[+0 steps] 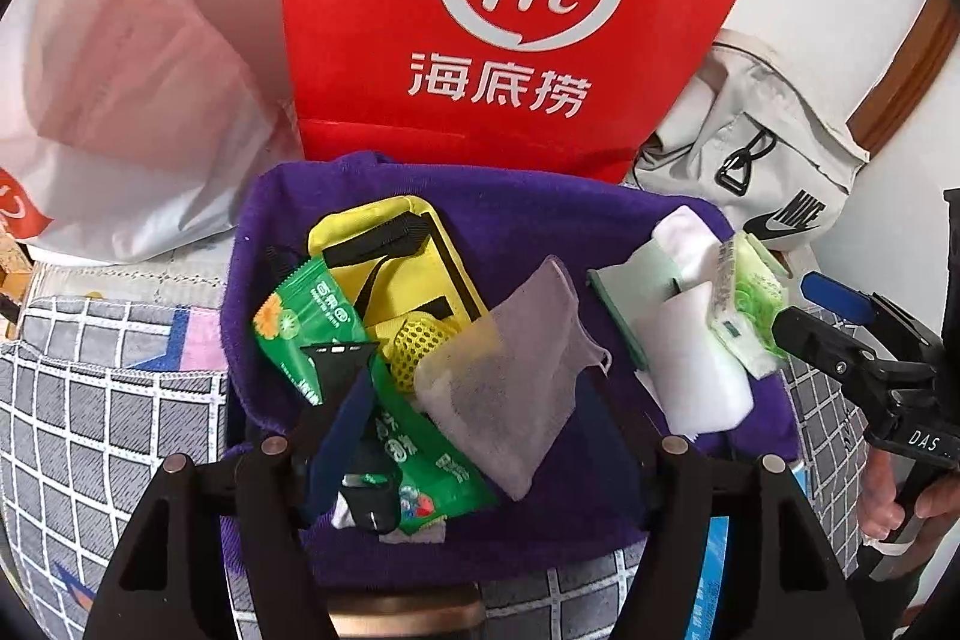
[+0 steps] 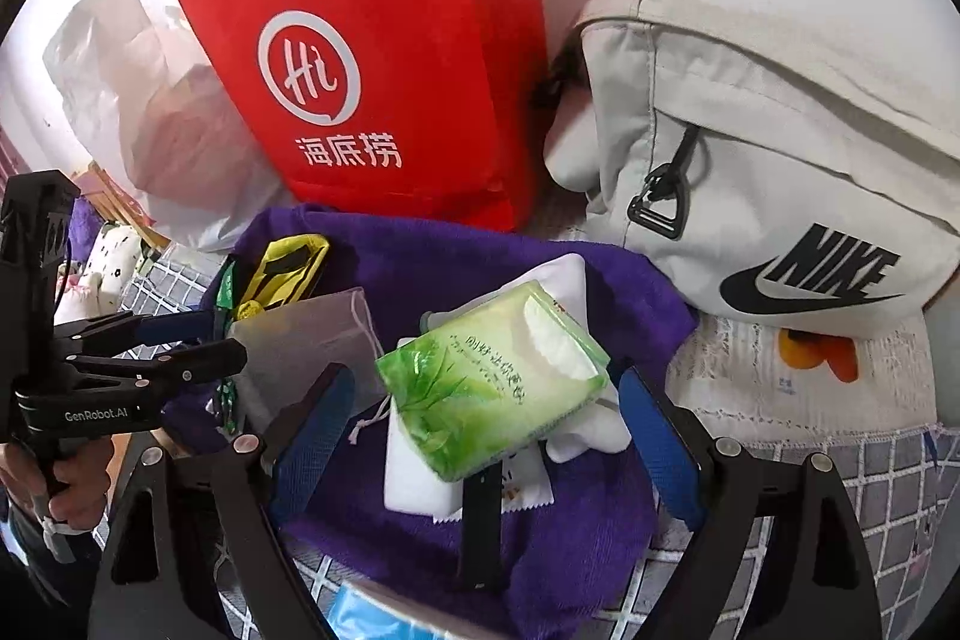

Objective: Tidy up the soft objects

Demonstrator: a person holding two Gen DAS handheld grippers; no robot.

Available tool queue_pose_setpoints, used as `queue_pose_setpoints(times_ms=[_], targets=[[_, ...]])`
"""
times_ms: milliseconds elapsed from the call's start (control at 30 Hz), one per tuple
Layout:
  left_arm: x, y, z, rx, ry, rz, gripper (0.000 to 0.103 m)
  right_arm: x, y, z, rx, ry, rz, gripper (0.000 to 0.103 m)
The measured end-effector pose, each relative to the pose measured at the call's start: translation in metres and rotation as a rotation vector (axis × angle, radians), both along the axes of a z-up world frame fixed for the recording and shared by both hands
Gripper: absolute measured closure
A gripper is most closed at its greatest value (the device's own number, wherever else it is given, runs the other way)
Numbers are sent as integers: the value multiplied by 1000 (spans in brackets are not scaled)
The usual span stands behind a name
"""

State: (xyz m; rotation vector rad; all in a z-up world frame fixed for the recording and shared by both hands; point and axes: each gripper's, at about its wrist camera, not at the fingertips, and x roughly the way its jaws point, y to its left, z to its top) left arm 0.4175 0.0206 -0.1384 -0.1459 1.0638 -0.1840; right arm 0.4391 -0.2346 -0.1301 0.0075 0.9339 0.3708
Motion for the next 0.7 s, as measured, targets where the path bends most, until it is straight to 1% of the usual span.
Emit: queue_pose_setpoints(times_ms=[133, 300, 400, 500, 567, 700], targets=[[-12, -1, 13, 5, -19, 0, 35, -17, 3, 12, -22, -27, -6, 14], [-37, 1, 34, 14, -50, 9, 35, -47, 5, 33, -42, -78, -21, 14], [-55, 1, 46, 12, -61, 12, 32, -67, 6, 46, -32, -90, -27, 14], [-77, 1, 58, 29, -87, 14, 28, -91, 7, 58, -35, -105, -44, 14], [-93, 2, 64, 39, -106, 30, 27, -110, 9, 66, -36, -120, -56, 14], [-125, 3, 75, 38, -117, 47, 23, -148, 12, 81, -28, -152, -73, 14]])
